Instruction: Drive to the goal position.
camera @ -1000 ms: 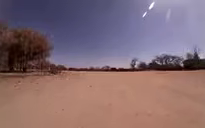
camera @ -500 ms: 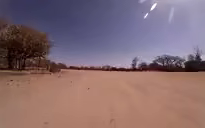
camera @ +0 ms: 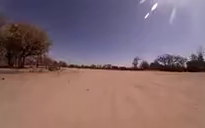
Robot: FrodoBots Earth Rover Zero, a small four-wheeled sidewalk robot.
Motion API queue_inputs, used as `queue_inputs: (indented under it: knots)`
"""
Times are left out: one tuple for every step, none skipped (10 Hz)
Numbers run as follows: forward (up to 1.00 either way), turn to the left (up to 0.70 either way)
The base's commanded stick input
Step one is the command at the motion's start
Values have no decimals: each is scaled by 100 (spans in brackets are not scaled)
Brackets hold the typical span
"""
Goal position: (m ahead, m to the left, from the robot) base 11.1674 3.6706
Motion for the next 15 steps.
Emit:
queue_inputs:
  knots:
    - [100,0]
    - [100,0]
    - [100,0]
    - [100,0]
    - [100,0]
    - [100,0]
    - [100,0]
    - [100,0]
    - [100,0]
    - [100,0]
    - [100,0]
    - [100,0]
    - [100,0]
    - [100,0]
    - [100,0]
